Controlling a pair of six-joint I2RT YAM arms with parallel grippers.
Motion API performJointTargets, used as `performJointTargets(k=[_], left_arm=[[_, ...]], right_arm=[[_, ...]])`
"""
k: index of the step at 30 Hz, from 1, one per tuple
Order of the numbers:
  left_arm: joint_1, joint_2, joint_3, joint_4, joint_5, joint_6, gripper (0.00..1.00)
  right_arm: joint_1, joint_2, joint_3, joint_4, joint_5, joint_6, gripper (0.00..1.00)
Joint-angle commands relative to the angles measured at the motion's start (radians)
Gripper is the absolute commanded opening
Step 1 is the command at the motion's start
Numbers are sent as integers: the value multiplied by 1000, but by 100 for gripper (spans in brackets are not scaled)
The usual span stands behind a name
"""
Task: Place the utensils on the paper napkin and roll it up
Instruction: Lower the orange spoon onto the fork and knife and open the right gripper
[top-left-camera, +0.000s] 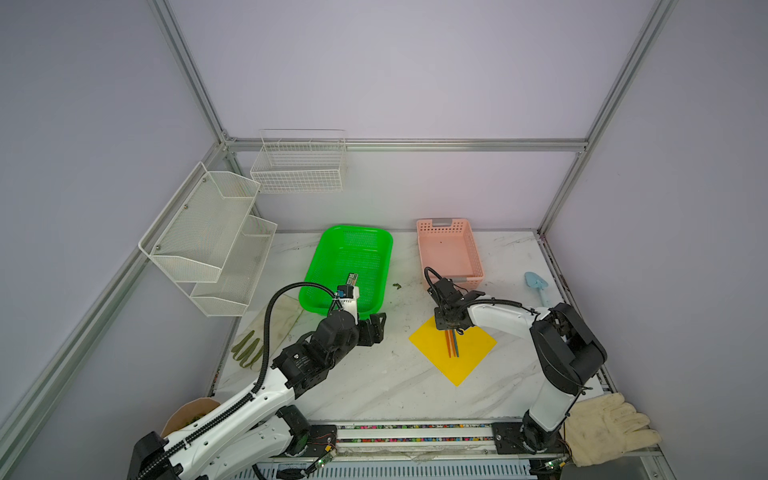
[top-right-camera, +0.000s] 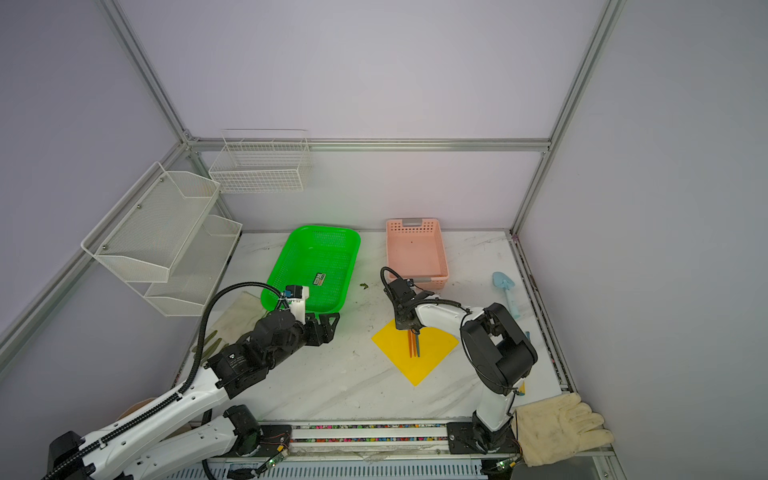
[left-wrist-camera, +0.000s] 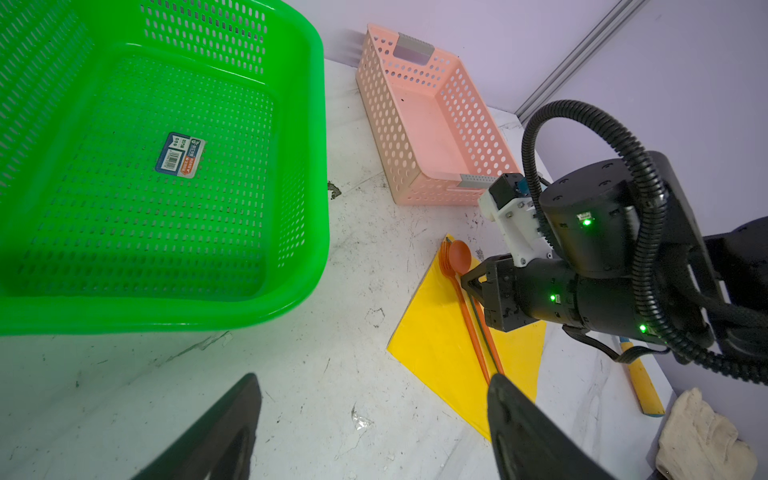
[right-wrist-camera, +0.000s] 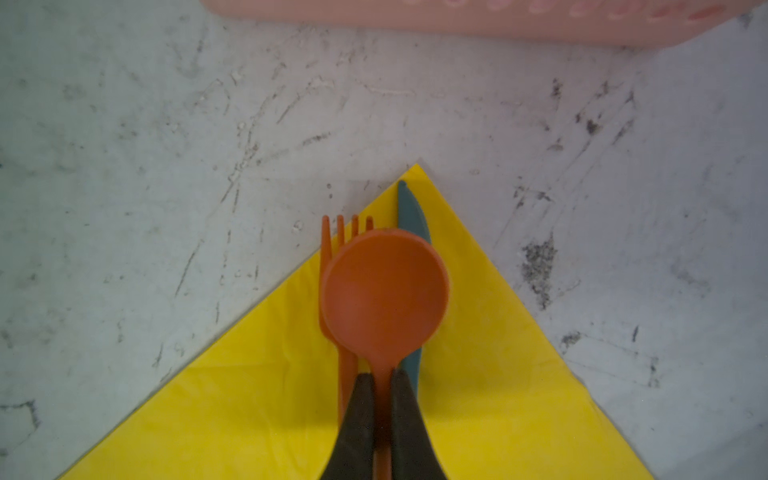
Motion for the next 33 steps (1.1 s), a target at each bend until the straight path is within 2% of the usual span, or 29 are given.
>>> performJointTargets(k=[1,11,19,22,27,31,33], left_arm=[[-3,-5,-26,37,2,-10,84],[-3,17,-22,39,11,-8,84],[-7,22,-10,39,24,-10,84],[-29,43,1,45,32,-16,84],[-124,153,28,119,16,-35,82],[-165,286,37,257,68,-77,73],[-175,360,44,341,107,-98,64]], right_arm=[[3,13,16,5,31,20,2],[3,-11,13,-7,36,34,21],[3,-32,24,-35,48,37,25],[2,-86,37,-74,49,37,25],[2,-264,48,-116,65,54,31],[-19,-355,54,-147,61,73,33],[-44,-377,40,-149,52,84,33]])
